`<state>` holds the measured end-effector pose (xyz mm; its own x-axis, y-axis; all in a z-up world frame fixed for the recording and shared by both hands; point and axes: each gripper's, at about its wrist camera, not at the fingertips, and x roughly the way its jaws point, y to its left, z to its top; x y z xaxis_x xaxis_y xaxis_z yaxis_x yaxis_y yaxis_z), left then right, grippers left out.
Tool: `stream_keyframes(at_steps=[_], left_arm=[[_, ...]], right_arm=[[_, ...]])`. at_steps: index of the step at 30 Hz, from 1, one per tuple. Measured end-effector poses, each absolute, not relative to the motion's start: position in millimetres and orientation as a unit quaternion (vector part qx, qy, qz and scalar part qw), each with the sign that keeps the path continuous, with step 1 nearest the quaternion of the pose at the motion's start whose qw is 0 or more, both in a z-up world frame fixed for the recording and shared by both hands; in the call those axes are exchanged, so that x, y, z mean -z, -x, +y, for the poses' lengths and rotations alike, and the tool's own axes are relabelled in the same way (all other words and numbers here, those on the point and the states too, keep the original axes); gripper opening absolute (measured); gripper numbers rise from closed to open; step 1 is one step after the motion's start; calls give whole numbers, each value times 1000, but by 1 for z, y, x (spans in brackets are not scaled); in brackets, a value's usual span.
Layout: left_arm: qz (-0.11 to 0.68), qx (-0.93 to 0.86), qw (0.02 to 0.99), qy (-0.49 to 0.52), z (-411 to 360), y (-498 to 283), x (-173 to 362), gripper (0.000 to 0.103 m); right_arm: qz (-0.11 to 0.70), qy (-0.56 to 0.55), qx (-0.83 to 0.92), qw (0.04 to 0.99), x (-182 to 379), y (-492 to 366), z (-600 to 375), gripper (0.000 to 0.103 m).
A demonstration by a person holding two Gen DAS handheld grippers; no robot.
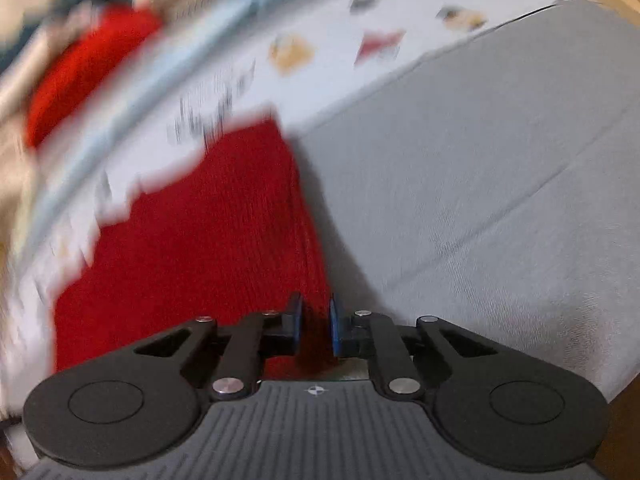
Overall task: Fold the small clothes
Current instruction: 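Lay the hem over the collar and open both tools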
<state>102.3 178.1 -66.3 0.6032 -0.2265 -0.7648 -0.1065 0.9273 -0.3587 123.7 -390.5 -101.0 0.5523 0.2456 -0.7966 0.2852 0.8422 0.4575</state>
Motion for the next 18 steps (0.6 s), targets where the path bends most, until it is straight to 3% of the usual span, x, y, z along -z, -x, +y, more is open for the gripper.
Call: stream_keyframes(at_steps=[2,4,5,6,8,10,14,18], left_arm=[[464,13,873,152,171,-103,71,13],[535,-2,832,146,167,-109,95,14],[565,-12,813,138,164,-112,107,19],[569,-21,813,124,163,-113,109,32],[541,-39,835,93,159,-111,98,40],[508,-32,857,86,156,-105,82,40],[494,39,863,100,148,-97,75,40],[552,26,833,25,128,-103,102,40]], right_arm=[[441,-280,21,852,90,-116,-394,12],[461,-261,36,847,98,-117,-391,13],[478,-255,40,840,105,-120,-389,13],[503,-246,39,828,114,-123,-385,14],[528,-219,46,819,122,-128,-377,19],[517,-200,66,830,114,-126,-374,31],[459,-188,52,867,86,-118,-374,31],[514,-186,6,837,104,-125,-366,32]])
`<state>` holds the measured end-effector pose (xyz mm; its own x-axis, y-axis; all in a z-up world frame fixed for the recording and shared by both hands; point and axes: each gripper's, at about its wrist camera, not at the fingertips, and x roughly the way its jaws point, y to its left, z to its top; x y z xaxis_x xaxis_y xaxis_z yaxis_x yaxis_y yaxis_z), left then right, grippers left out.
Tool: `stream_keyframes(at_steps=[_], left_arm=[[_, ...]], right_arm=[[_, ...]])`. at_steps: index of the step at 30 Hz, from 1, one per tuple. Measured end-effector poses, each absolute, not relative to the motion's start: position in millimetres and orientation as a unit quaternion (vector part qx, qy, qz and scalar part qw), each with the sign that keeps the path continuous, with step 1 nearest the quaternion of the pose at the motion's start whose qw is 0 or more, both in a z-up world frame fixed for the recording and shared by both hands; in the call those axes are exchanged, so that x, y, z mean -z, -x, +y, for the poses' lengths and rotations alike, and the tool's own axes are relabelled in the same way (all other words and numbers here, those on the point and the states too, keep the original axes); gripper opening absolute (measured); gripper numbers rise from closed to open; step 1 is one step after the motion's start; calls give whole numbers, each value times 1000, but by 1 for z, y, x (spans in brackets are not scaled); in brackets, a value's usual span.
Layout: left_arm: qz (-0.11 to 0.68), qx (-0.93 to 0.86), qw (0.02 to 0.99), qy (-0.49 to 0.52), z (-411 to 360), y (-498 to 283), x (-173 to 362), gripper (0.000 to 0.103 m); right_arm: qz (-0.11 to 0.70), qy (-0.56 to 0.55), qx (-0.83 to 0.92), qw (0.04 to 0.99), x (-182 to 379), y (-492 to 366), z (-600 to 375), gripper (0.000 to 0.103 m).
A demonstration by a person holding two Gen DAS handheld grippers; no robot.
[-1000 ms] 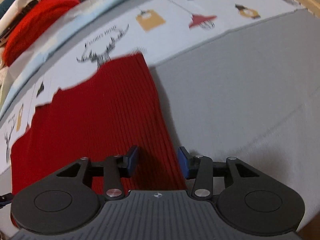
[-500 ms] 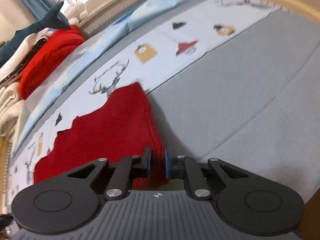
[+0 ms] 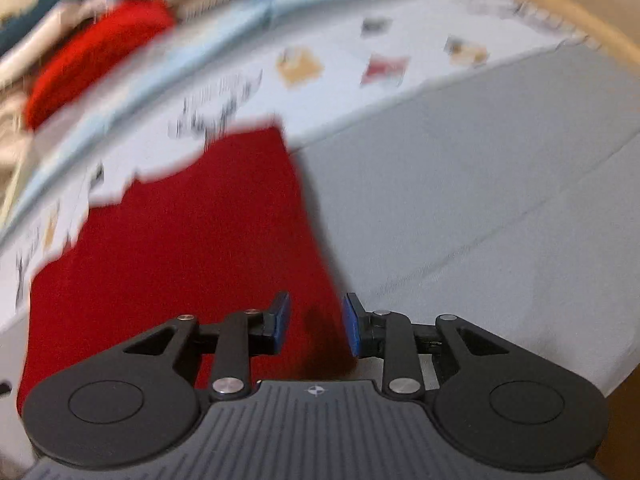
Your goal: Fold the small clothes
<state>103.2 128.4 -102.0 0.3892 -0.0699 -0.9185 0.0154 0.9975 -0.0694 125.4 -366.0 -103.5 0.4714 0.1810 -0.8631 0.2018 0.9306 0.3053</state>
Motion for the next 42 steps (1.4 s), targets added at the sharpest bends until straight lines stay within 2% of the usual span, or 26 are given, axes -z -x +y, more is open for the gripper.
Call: stream_keyframes(at_steps=[4,10,17,21,26,31,37,39,41,42], left_arm=[[571,9,820,19,127,-108,112,40],[568,14,823,8,127,-105,110,42],[569,14,822,7,126,-111,114,44],[568,13,823,11,126,-109,114,44],[560,17,828,16,126,-108,110,48],[546,12,838,26,129,-107,103,48],[510,-7,857,70,148,-101,84,51],[503,-15,860,82,157,-98,79,51],[496,-25,863,92,167,-93,75,51],[492,-29,865,98,172,-91,73,51]], right_arm=[[568,-124,27,813,123,-129,-360,40],[554,-117,28,824,112,-126,-357,39],[489,-114,42,864,88,-122,-363,40],[553,-93,46,827,113,-129,-360,43],[505,-97,67,855,96,-125,-364,44],[550,-89,65,828,112,-124,-359,44],[447,-99,85,885,74,-107,-342,46],[477,-102,72,870,87,-111,-337,47],[553,-91,67,826,114,-118,-332,45],[552,-80,82,826,117,-117,-330,47]])
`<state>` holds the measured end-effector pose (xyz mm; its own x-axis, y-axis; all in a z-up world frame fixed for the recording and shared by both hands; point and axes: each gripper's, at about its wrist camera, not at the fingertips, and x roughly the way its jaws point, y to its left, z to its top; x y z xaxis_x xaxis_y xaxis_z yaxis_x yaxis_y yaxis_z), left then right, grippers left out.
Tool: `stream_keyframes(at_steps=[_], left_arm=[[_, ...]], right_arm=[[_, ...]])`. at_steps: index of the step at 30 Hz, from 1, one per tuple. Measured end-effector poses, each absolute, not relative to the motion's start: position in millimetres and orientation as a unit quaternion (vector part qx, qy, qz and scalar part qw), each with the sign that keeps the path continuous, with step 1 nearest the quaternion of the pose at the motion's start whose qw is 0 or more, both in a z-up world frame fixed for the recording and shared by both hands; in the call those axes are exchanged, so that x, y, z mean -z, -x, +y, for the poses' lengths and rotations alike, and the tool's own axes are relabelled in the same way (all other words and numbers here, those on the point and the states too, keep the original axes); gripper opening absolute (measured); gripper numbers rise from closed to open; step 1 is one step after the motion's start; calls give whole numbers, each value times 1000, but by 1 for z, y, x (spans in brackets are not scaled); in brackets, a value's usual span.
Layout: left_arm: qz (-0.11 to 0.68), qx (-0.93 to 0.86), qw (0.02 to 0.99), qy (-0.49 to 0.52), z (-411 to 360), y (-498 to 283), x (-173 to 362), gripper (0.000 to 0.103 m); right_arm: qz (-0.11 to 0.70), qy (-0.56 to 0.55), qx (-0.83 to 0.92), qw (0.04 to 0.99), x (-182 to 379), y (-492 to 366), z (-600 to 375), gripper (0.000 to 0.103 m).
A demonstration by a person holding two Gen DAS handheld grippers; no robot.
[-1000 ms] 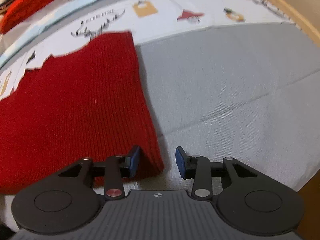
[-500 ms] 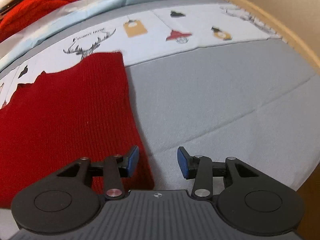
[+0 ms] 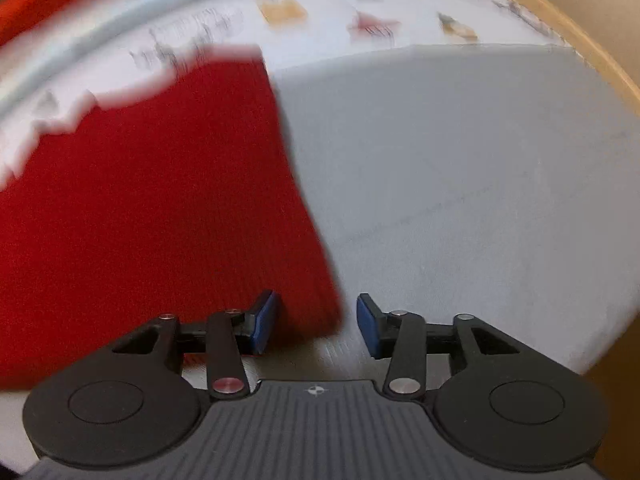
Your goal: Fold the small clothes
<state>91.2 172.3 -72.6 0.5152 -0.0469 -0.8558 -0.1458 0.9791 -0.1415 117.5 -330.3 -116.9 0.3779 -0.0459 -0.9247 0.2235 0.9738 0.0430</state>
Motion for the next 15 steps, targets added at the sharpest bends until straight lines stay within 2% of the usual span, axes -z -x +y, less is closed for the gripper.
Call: stream_keyframes(at_steps=[5,10,13,15], left_arm=[[463,-49,878,113,200,-81,59,52],[429,-81,889,138,229,-67,44,52],[415,-91,894,144,240,-58,38,53],[407,-98,897,141,244,-52,33,53]], right_arm=[[464,-83,137,871,88,-95,-316,46],[398,-52,117,908,71,-72,-270,48],[416,-62,61,905,79,-73,-244,55],[480,-75,38,874,102,-86,-237,56]])
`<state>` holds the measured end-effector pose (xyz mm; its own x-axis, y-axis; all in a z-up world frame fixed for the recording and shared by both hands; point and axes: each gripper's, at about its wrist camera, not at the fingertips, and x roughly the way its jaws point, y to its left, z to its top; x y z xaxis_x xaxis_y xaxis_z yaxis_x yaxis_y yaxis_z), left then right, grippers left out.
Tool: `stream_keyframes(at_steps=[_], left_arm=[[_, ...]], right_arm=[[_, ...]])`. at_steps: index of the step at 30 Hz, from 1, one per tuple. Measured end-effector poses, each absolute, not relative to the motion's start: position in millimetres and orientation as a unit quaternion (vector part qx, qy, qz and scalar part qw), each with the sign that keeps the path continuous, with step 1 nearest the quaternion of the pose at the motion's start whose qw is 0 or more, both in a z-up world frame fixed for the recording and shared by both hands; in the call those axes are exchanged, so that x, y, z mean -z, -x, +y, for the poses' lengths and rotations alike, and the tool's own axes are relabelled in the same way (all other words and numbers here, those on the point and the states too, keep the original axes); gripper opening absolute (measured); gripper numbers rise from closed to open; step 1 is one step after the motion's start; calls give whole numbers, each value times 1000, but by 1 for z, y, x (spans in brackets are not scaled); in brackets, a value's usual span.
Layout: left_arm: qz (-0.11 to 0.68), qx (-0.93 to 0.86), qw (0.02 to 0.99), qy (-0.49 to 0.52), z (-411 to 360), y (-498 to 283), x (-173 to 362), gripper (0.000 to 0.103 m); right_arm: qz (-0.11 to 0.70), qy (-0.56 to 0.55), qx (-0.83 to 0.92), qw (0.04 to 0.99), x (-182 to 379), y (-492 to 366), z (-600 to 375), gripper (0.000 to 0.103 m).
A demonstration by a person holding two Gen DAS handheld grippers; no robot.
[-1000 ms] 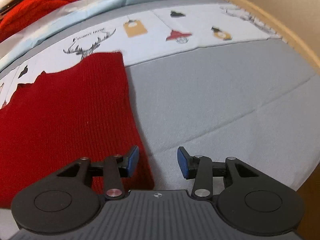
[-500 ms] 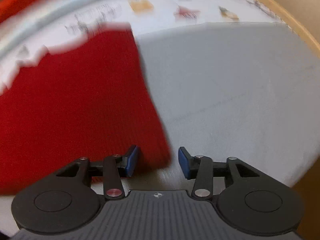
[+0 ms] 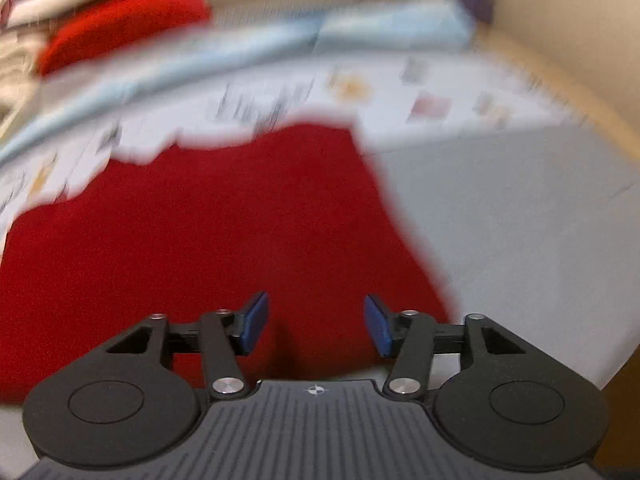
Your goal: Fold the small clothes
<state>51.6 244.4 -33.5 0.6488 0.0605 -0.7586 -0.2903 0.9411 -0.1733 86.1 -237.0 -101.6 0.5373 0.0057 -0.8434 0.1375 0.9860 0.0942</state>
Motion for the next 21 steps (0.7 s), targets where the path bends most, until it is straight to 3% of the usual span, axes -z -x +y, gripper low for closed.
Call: stream_keyframes(at_steps=[2,4,11,12,15,21], left_arm=[[394,-106,903,136,249,-42,27,53],[369,-114,910,147,255,-28,17,53],[323,-132,915,202,271,9,-2,54],[324,-132,915,199,273,9,-2,55],[333,-145,910,201,282,7,3,55],[343,-167,893,237,305,6,12,55]], right_arm=[[525,-51,47,848,120,-92,-231,56],[513,-45,62,855,118,-92,-224,56],[412,15,24,911,88,-74,-172,55],[401,21,7,916,85,-71,-159,52],[380,23,-45,924,77,-56,-128,25],[362,35,-177,915,73,-29,-52,24]])
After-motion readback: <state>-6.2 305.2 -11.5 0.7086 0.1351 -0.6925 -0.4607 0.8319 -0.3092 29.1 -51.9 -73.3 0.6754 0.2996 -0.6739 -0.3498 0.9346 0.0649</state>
